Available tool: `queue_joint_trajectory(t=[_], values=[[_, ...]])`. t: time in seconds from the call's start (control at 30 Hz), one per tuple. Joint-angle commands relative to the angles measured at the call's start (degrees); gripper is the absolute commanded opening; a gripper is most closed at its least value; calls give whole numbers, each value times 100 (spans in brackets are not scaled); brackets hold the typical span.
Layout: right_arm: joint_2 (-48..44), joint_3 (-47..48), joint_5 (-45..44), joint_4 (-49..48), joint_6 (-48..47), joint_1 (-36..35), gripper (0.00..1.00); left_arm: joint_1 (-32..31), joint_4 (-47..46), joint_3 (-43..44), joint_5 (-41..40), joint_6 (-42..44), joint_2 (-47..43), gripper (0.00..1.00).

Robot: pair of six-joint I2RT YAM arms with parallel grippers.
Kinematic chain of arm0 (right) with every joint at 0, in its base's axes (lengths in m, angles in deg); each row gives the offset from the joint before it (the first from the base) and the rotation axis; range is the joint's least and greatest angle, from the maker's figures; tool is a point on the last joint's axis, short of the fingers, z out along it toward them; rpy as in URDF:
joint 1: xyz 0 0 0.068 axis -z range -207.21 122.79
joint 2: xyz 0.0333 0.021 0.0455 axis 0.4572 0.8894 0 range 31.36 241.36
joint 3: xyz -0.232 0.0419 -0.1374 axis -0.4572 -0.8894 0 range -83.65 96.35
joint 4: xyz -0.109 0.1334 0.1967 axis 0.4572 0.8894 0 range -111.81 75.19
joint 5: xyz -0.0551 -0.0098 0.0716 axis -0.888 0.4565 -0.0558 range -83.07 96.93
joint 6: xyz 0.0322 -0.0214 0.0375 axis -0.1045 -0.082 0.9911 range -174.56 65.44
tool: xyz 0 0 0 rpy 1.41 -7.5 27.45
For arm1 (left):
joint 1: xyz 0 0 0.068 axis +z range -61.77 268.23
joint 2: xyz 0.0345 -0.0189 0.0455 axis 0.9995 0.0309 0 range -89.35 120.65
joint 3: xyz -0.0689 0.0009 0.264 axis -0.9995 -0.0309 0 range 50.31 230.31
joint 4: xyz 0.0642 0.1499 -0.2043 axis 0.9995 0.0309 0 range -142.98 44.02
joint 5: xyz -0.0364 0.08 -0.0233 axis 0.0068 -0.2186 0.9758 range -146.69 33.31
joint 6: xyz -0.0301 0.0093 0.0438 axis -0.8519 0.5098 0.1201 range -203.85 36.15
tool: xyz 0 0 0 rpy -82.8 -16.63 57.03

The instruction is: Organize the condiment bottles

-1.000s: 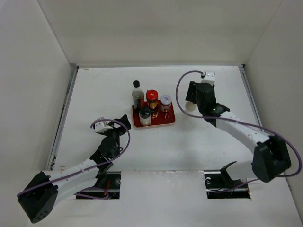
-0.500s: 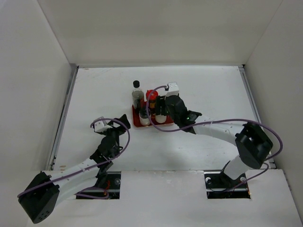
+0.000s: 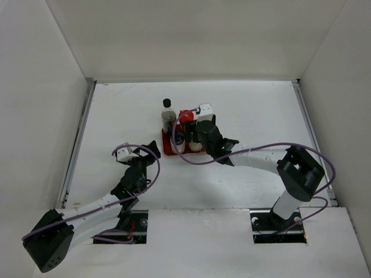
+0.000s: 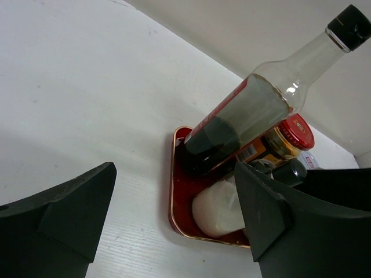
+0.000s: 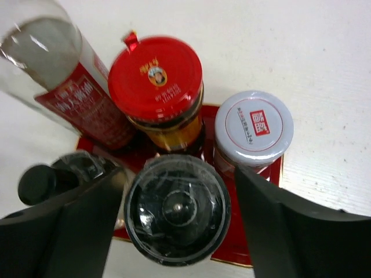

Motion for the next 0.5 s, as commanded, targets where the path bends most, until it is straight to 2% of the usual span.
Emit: queue_joint_trajectory(t=[0.0,0.13,0.27,0.37,0.47], values=[[-172,58,-256,-703,-81,-67,85,49,-233,165,79,-45,51,83],[-523,-100,-300,-730,-45,-67,100,40,-233,183,87,-45,113,86],[-1103,-284,-353,-686,-10,-67,100,49,-171,218,87,-28,-1,89],[-1630,-399,-422,-519,-2,-67,100,40,-162,218,105,-19,-37,100],[-2113,-574,-555,-492,-1,12,100,58,-49,332,306,34,104,100]])
